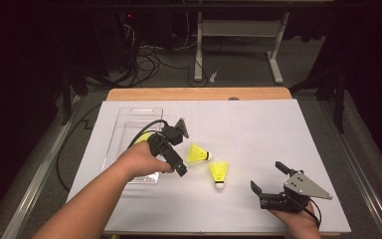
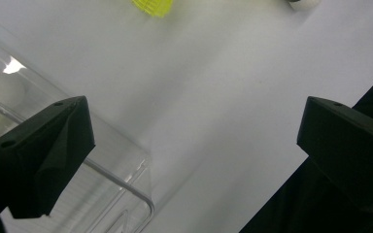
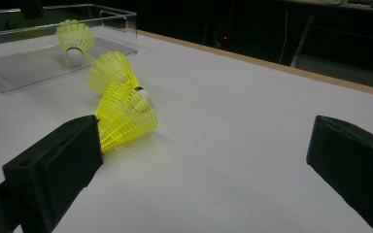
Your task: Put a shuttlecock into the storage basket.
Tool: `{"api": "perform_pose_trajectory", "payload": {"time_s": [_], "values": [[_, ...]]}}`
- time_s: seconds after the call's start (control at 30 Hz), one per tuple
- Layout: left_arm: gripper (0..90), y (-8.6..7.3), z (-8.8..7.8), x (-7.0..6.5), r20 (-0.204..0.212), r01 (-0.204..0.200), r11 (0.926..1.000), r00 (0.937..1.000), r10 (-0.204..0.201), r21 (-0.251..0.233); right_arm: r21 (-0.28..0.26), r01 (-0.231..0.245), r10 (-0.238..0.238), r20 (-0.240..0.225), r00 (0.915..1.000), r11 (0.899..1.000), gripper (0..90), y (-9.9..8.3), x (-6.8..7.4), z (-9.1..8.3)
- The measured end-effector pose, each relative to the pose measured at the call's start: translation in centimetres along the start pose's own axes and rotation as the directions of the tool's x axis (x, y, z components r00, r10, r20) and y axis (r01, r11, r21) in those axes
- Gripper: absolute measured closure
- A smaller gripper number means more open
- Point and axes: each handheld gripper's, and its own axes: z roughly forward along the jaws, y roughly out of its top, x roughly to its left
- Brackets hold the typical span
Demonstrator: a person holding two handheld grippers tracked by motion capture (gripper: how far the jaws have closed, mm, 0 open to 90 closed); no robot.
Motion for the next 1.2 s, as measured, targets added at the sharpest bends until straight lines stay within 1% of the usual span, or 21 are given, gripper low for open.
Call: {"api": "perform_pose_trajectory", "payload": {"time_s": [0.07,0.1,0.13,0.17,0.23,0.27,0.3,0.33,0.37,0.47,0.5,0.67,0.77,0.83,0.9,1.0,1.03,1.13,1.2], "values": [[2.0,0.2,0.1,0.1,0.004,-0.002,1.0000,1.0000,0.002,0.000,0.001,-0.001,0.001,0.001,1.0000,1.000,0.3,0.0,0.0,0.0],[2.4,0.2,0.2,0.1,-0.004,-0.004,1.0000,1.0000,0.004,-0.001,0.002,0.001,-0.001,0.000,1.0000,1.000,0.2,0.0,0.0,0.0],[3.4,0.3,0.3,0.1,-0.016,-0.014,0.9999,0.9998,0.014,0.005,0.002,0.003,-0.003,-0.001,1.0000,1.000,0.2,0.0,0.1,0.0],[4.5,0.4,0.4,0.1,-0.019,-0.012,0.9999,0.9997,0.012,0.002,0.002,0.003,-0.003,-0.002,1.0000,1.000,0.3,0.0,0.1,0.1],[5.7,0.6,0.5,0.2,-0.011,-0.014,0.9999,0.9999,0.014,-0.004,0.002,0.005,-0.005,-0.002,1.0000,1.000,0.3,0.1,0.1,0.1],[7.3,0.6,0.5,0.3,-0.014,-0.020,0.9998,0.9997,0.020,-0.008,0.001,0.004,-0.004,-0.003,1.0000,1.000,0.3,0.1,0.2,0.1],[10.8,0.7,0.5,0.4,-0.012,-0.023,0.9997,0.9997,0.022,-0.012,0.001,0.003,-0.003,-0.003,1.0000,1.000,0.3,0.1,0.1,0.0],[10.8,0.8,0.6,0.4,-0.015,-0.022,0.9996,0.9996,0.022,-0.019,0.001,0.003,-0.003,-0.003,1.0000,1.000,0.3,0.1,0.1,0.0],[15.6,0.9,0.6,0.5,-0.017,-0.025,0.9995,0.9995,0.025,-0.021,0.000,0.003,-0.003,-0.004,1.0000,1.000,0.3,0.0,0.1,0.0],[17.0,1.2,0.8,0.6,-0.013,-0.026,0.9991,0.9996,0.025,-0.033,0.000,0.002,-0.002,-0.003,1.0000,1.000,0.3,0.0,0.0,0.0],[19.3,1.3,0.9,0.8,-0.014,-0.029,0.9990,0.9995,0.028,-0.034,-0.002,-0.001,0.001,-0.003,1.0000,1.000,0.3,0.0,0.0,0.0],[23.6,1.9,1.7,1.2,-0.001,-0.021,0.9991,0.9998,0.021,-0.037,-0.003,0.003,-0.003,-0.004,1.0000,1.000,0.3,0.1,0.0,0.0],[25.7,2.3,2.2,1.5,-0.001,-0.027,0.9986,0.9996,0.027,-0.046,-0.003,0.004,-0.004,-0.005,1.0000,1.000,0.3,0.1,0.0,0.0],[28.9,2.5,2.5,2.0,0.005,-0.023,0.9984,0.9997,0.024,-0.052,-0.002,0.003,-0.003,-0.007,1.0000,1.000,0.3,0.1,0.0,0.0],[30.0,2.6,2.7,2.0,0.002,-0.020,0.9983,0.9998,0.020,-0.055,-0.002,0.002,-0.002,-0.006,1.0000,1.000,0.3,0.0,0.0,0.0],[31.5,2.8,3.0,2.1,0.005,-0.024,0.9981,0.9997,0.025,-0.056,-0.002,-0.001,0.001,-0.005,1.0000,1.000,0.3,0.0,0.0,0.0],[32.3,2.9,3.1,2.1,0.001,-0.019,0.9978,0.9998,0.019,-0.063,-0.001,-0.002,0.002,-0.006,1.0000,1.000,0.3,0.0,0.0,0.0],[36.9,3.1,3.3,2.3,0.014,-0.010,0.9961,0.9998,0.011,-0.087,-0.002,0.000,0.000,-0.008,1.0000,1.000,0.3,0.0,0.0,0.0],[39.4,3.3,3.6,2.3,0.014,-0.010,0.9962,0.9998,0.011,-0.087,0.000,0.001,-0.001,-0.009,1.0000,1.000,0.3,0.0,0.1,0.1]]}}
